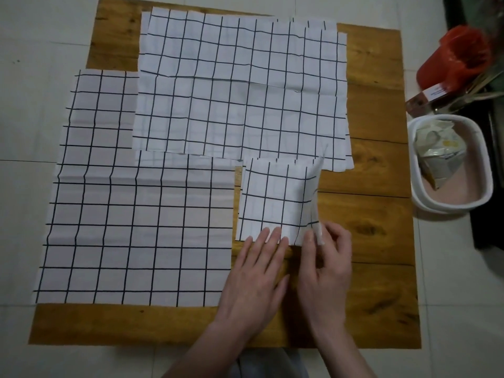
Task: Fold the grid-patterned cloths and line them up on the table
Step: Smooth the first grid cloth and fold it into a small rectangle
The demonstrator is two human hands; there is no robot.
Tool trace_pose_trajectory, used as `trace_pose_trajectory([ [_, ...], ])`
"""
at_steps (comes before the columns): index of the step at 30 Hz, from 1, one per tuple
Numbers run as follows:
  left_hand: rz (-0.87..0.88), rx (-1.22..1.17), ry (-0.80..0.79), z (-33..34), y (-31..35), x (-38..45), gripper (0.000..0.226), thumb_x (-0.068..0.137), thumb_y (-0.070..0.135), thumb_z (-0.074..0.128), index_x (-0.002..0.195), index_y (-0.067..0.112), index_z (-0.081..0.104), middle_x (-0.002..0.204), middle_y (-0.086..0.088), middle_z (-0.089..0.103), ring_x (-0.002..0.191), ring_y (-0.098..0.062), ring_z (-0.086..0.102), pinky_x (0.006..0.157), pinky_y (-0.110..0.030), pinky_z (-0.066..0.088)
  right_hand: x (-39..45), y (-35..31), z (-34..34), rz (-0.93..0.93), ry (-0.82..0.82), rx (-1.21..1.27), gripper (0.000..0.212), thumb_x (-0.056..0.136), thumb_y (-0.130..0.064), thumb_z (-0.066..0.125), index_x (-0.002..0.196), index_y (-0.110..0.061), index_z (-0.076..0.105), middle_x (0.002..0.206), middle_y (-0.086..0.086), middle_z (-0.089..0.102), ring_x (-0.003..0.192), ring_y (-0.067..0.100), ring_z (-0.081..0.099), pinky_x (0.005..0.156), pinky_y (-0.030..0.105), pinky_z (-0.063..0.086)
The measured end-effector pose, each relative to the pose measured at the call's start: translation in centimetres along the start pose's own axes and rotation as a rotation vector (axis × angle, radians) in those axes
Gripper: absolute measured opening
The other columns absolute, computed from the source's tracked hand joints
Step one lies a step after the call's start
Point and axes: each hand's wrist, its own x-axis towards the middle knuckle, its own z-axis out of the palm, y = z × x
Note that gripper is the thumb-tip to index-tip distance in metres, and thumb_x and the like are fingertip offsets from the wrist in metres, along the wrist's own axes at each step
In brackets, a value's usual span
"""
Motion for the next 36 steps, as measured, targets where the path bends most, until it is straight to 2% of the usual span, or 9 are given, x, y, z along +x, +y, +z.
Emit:
trace_pose_trajectory([
  [4,-0.072,-0.046,0.093,-0.8,-1.7,-1.0,0.064,0.106,0.045,0.035,0.161,0.012,0.030,0.169,-0.008,0.029,0.159,-0.022,0.020,0.125,-0.048,0.029,0.1,0.1,1.5,-0.225,-0.063,-0.118,0.046,0.107,-0.021,0.044,0.150,-0.007,0.050,0.158,0.011,0.044,0.148,0.026,0.040,0.118,0.039,0.038],
  [7,-0.112,-0.091,0.158,-1.4,-3.2,-1.8,0.062,0.105,0.040,0.041,0.160,0.011,0.033,0.166,-0.008,0.036,0.156,-0.021,0.027,0.124,-0.048,0.030,0.3,0.1,2.6,-0.310,-0.134,-0.176,0.050,0.105,-0.016,0.043,0.154,-0.007,0.045,0.164,0.011,0.038,0.155,0.026,0.030,0.123,0.042,0.031],
  [11,-0.146,-0.103,0.190,-1.6,-4.3,-2.1,0.059,0.105,0.038,0.041,0.157,0.011,0.038,0.161,-0.007,0.043,0.153,-0.021,0.034,0.122,-0.049,0.034,0.5,0.0,4.1,-0.386,-0.197,-0.279,0.055,0.101,-0.013,0.046,0.156,-0.011,0.043,0.165,0.006,0.038,0.155,0.021,0.029,0.118,0.044,0.037],
  [15,-0.168,-0.122,0.183,-1.4,-4.4,-2.1,0.059,0.106,0.039,0.039,0.157,0.010,0.039,0.161,-0.007,0.044,0.153,-0.021,0.034,0.121,-0.051,0.036,0.7,0.4,5.2,-0.439,-0.294,-0.406,0.054,0.104,-0.021,0.045,0.157,-0.015,0.041,0.166,0.002,0.036,0.156,0.018,0.026,0.120,0.043,0.035],
  [20,-0.188,-0.169,0.226,-1.2,-4.0,-1.9,0.063,0.103,0.035,0.048,0.158,0.010,0.031,0.160,-0.007,0.044,0.153,-0.020,0.034,0.122,-0.050,0.036,0.3,1.1,5.8,-0.424,-0.428,-0.457,0.055,0.106,-0.031,0.042,0.158,-0.017,0.040,0.165,0.000,0.037,0.156,0.015,0.025,0.121,0.041,0.035],
  [23,-0.187,-0.191,0.237,-1.0,-3.8,-2.1,0.072,0.099,0.026,0.060,0.161,0.011,0.026,0.163,-0.006,0.039,0.155,-0.019,0.029,0.123,-0.048,0.033,0.3,1.0,5.4,-0.402,-0.483,-0.437,0.058,0.107,-0.041,0.042,0.160,-0.017,0.037,0.166,-0.001,0.035,0.157,0.012,0.021,0.125,0.036,0.027],
  [27,-0.164,-0.152,0.235,-1.0,-3.9,-2.1,0.067,0.099,0.024,0.049,0.162,0.016,0.025,0.163,-0.009,0.039,0.155,-0.023,0.030,0.122,-0.052,0.034,0.7,0.8,4.8,-0.387,-0.559,-0.381,0.057,0.110,-0.044,0.033,0.160,-0.018,0.035,0.168,-0.004,0.031,0.157,0.007,0.015,0.128,0.032,0.020],
  [31,-0.162,-0.109,0.221,-1.2,-4.1,-1.8,0.056,0.102,0.027,0.044,0.155,0.010,0.040,0.163,-0.013,0.038,0.154,-0.027,0.032,0.120,-0.054,0.036,1.8,0.7,3.8,-0.350,-0.594,-0.193,0.046,0.110,-0.026,0.034,0.154,-0.014,0.044,0.161,-0.003,0.040,0.153,0.004,0.027,0.126,0.033,0.028],
  [36,-0.021,-0.059,0.214,-1.4,-4.0,-1.7,0.053,0.103,0.027,0.046,0.153,0.009,0.046,0.162,-0.011,0.041,0.152,-0.025,0.035,0.120,-0.051,0.037,4.4,0.8,1.9,-0.387,-0.495,-0.105,0.046,0.110,-0.034,0.033,0.143,-0.011,0.055,0.151,0.001,0.053,0.144,0.006,0.042,0.120,0.031,0.035],
])
